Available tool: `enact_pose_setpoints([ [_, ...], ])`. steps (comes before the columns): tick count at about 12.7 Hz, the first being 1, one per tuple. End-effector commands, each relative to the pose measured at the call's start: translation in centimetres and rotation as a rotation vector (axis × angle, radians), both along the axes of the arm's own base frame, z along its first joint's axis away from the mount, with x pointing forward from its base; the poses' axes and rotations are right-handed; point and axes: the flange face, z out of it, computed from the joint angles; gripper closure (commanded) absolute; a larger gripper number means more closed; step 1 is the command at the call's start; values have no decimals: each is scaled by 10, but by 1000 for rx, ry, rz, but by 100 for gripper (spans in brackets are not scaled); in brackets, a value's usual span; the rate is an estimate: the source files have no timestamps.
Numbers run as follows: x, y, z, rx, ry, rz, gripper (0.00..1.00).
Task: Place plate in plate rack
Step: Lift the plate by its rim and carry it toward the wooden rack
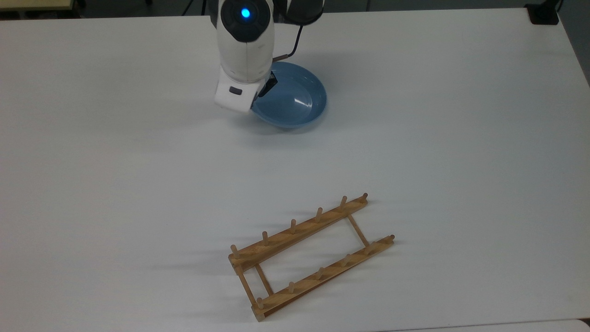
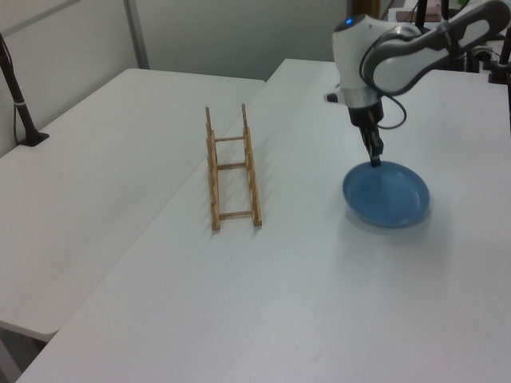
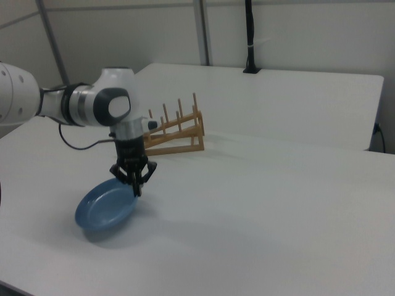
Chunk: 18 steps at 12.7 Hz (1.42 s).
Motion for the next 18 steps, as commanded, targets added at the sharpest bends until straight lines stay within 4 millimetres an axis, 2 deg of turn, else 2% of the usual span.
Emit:
enact_pose_setpoints([
  [1, 16, 1, 82, -6, -80, -29, 100],
  [3, 28, 3, 130, 1, -156, -42, 100],
  [4, 37, 4, 158, -6, -233, -105, 100],
  [6, 48, 6, 185, -11, -351, -226, 100],
  [7, 52, 7, 191, -2, -406, -267, 100],
  [9, 64, 22, 200, -24, -552, -375, 100],
  [11, 77, 26, 204, -76, -695, -522, 100],
  [14, 88, 51, 206, -142, -812, -657, 100],
  [16, 92, 72, 199, -184, -889, -734, 100],
  [18, 95, 104, 182, -262, -1021, -773, 100],
])
